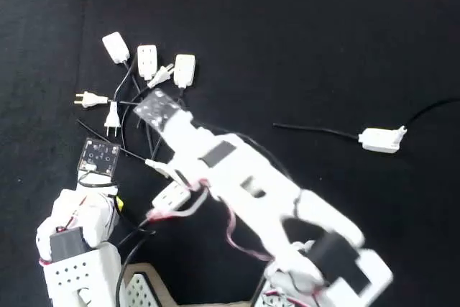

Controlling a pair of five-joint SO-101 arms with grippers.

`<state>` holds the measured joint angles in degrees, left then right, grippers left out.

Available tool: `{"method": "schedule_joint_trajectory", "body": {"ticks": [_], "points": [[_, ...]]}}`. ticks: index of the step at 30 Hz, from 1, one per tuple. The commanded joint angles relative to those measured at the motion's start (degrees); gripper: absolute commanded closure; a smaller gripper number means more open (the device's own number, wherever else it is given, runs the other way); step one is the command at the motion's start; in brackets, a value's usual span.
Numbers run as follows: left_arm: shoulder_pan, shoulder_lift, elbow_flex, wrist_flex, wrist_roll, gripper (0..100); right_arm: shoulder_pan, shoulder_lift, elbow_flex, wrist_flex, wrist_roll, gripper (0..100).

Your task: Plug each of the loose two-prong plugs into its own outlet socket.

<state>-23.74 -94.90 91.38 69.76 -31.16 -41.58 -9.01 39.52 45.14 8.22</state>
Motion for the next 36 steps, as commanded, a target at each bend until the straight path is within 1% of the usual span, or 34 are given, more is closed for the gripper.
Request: {"method": "schedule_joint_trajectory", "body": {"ticks": [1,3,6,9,14,18,22,27,29,36], "points": [[-3.12,-0.35,-1.8,1.05,0.53,80,1.76,9.8,-19.03,16.97,3.69,84.2],[-5.14,-0.35,-1.89,1.49,1.76,80,2.37,15.6,-28.09,25.49,4.75,84.1],[-8.84,-0.35,-2.24,1.41,1.85,80,1.85,21.58,-37.41,30.86,7.03,82.9],[-10.59,-0.35,-2.07,1.41,1.85,80,-0.53,25.36,-43.21,32.0,8.0,80.9],[-12.26,-0.35,-1.98,1.32,1.76,80,-2.99,31.96,-49.36,31.82,10.02,80.8],[-12.44,-0.35,-1.8,1.23,1.76,80,-4.57,39.69,-55.43,32.97,10.29,80.8],[-12.0,-0.35,-1.36,0.79,1.67,80,-7.3,46.55,-64.31,38.33,12.4,80.7],[-12.0,-0.35,-1.27,0.62,0.97,80,-7.03,54.81,-77.05,44.22,12.92,80.7],[-12.0,-0.35,-1.27,0.62,0.97,80,-7.03,58.15,-81.19,47.21,14.15,80.7],[-11.91,-0.35,-1.27,0.53,0.97,80,-7.12,66.15,-93.93,53.89,14.33,80.9]]}}
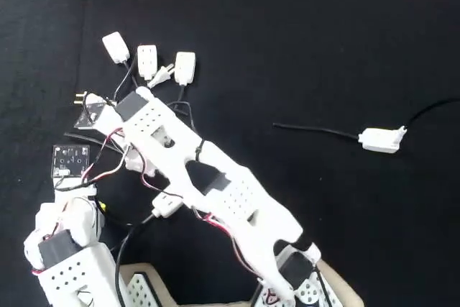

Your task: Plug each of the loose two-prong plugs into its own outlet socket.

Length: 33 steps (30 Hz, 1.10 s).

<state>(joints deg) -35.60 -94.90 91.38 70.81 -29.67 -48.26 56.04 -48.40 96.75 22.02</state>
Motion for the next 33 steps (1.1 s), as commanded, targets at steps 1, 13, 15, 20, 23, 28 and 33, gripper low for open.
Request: {"method": "schedule_joint_trajectory", "body": {"ticks": [1,13,15,20,23,28,33], "points": [[-0.04,-0.35,-1.27,-0.53,-0.53,80,-0.44,2.07,-6.81,2.46,0.53,81.0],[0.92,-0.35,-0.84,-0.79,-0.53,80,0.26,4.7,-7.96,3.87,1.67,98.8],[1.89,-0.35,-0.75,-0.79,-0.53,80,0.7,4.35,-8.04,4.04,1.58,98.6],[2.07,-0.35,-0.66,-1.41,-0.53,80,4.22,-1.45,-7.25,4.22,-0.35,98.7],[2.07,-0.35,-0.57,-1.41,-0.53,80,8.18,-6.9,-4.26,4.22,0.0,98.7],[2.15,-0.35,-0.57,-1.49,-0.53,80,16.53,-19.21,8.75,4.4,2.64,98.7],[2.15,-0.35,-0.57,-1.49,-0.53,80,19.34,-38.11,33.89,3.34,2.46,98.7]]}}
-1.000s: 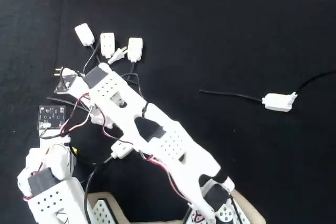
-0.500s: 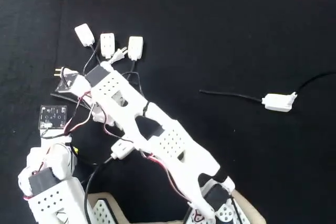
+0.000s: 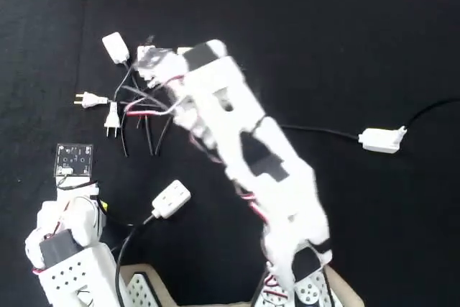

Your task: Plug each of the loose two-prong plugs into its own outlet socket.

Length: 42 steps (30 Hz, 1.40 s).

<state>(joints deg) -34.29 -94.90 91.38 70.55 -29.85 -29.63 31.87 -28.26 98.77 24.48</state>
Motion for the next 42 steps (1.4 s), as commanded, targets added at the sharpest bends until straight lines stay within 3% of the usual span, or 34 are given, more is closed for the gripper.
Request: {"method": "schedule_joint_trajectory", "body": {"ticks": [1,9,20,23,25,31,38,42], "points": [[0.84,-0.35,-0.57,-1.14,-0.35,80,0.62,-18.33,20.09,-0.97,-0.26,98.7],[0.84,-0.35,-0.57,-1.05,-0.35,80,-0.62,-45.93,62.99,-25.14,-2.64,98.6],[0.92,-0.35,-0.31,-1.23,-0.35,80,-0.53,-35.65,65.19,-46.33,-10.37,96.6],[2.86,-0.35,0.04,-1.23,-0.44,80,-0.26,-32.48,61.05,-42.46,-8.88,96.3],[3.56,-0.35,0.04,-1.14,-0.44,80,-0.53,-30.02,58.33,-37.45,-3.78,95.4],[3.74,-0.35,0.04,-1.14,-0.62,80,1.05,-24.31,50.86,-34.11,-3.34,79.5],[3.56,-0.35,0.13,-1.14,-1.93,80,2.29,-23.87,42.51,-20.66,-2.37,78.3],[3.56,-0.35,0.13,-1.14,-1.93,80,2.81,-22.55,44.26,-19.87,0.97,78.3]]}}
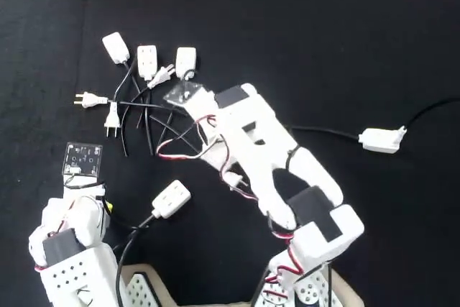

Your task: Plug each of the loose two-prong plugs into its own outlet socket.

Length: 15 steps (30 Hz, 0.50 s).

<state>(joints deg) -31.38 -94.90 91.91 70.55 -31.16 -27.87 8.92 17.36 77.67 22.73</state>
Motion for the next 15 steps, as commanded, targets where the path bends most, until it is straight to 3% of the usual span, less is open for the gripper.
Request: {"method": "schedule_joint_trajectory", "body": {"ticks": [1,15], "points": [[0.66,-0.35,-0.4,-1.14,-0.62,80,1.05,1.1,-0.92,1.23,3.52,78.3],[0.75,-0.35,-0.4,-1.05,-0.62,80,-0.35,13.41,-1.1,-1.32,4.13,78.7]]}}
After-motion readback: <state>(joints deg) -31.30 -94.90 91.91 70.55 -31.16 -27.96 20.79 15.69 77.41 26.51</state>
